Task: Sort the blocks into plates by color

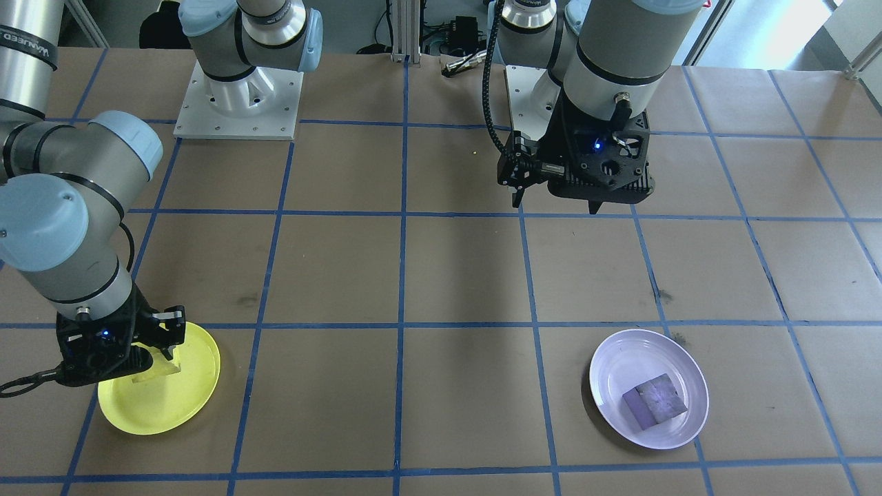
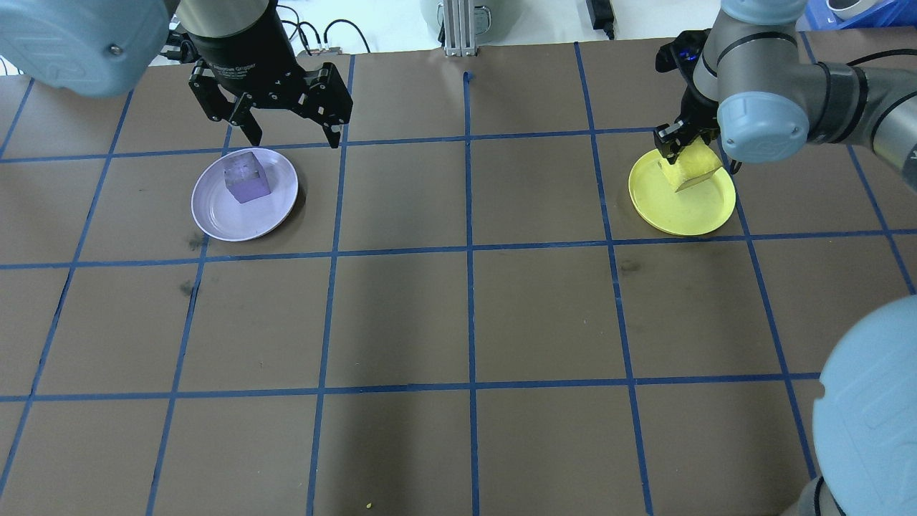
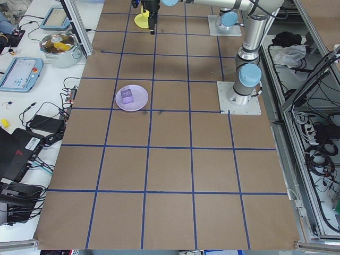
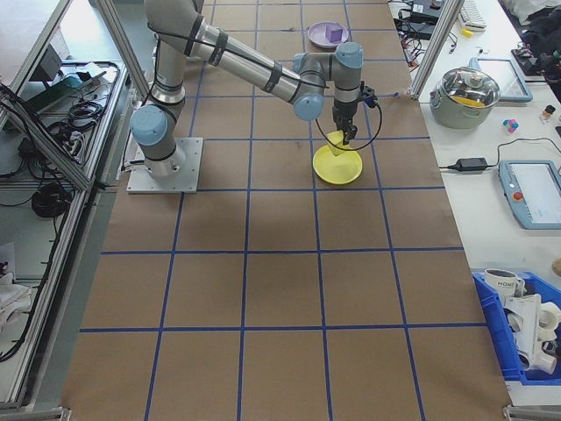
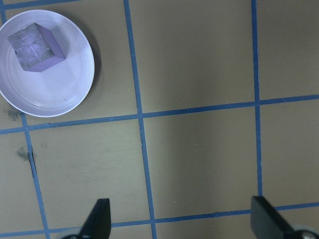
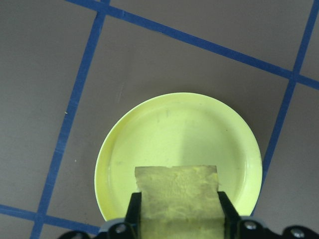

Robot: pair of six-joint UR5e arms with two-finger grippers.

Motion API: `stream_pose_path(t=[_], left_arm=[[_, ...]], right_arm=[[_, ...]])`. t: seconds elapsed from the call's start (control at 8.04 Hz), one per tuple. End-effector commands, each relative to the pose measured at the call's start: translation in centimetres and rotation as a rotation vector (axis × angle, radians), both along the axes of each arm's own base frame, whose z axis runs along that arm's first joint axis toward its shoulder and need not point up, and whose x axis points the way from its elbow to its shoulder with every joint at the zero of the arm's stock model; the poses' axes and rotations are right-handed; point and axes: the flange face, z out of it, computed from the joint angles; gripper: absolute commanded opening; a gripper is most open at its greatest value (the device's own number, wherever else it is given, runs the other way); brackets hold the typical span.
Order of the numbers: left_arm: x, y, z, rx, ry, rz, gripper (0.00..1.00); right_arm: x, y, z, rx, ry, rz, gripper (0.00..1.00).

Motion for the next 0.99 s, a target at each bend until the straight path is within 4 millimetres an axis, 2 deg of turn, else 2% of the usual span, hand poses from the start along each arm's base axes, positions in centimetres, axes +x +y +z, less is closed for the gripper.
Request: stream_pose_path(t=[0.0, 0.12, 0.25, 0.37, 0.5, 0.62, 0.75, 0.87], left_arm=[[0.0, 0.1, 0.0, 0.001, 0.002, -0.001, 1.00], [0.0, 0.1, 0.0, 0.001, 0.002, -0.002, 1.00], [0.0, 0.1, 0.0, 0.001, 0.000, -0.002, 1.00], [0.0, 0.1, 0.0, 0.001, 0.001, -0.001, 1.00], [0.0, 0.1, 0.0, 0.001, 0.000, -0.002, 1.00], [0.0, 0.1, 0.0, 0.001, 0.001, -0.002, 1.00], [0.0, 0.1, 0.0, 0.001, 0.000, -0.002, 1.00], [0.0, 0.1, 0.0, 0.001, 0.001, -0.002, 1.00]], right_arm=[[-1.6, -1.0, -2.5, 0.005, 0.013, -0.004, 0.00], [-1.6, -1.1, -2.8, 0.008, 0.011, 0.000, 0.40], [-1.6, -1.1, -2.7, 0.005, 0.008, -0.003, 0.86], [-1.6, -1.1, -2.3, -0.004, 0.009, -0.009, 1.00], [-1.6, -1.1, -2.6, 0.002, 0.012, -0.001, 1.00], [-1.6, -1.1, -1.7, -0.009, 0.015, -0.005, 1.00], [-1.7, -1.1, 0.0, -0.026, 0.018, -0.010, 1.00], [-1.4, 0.0, 2.9, -0.036, 0.017, -0.016, 1.00]])
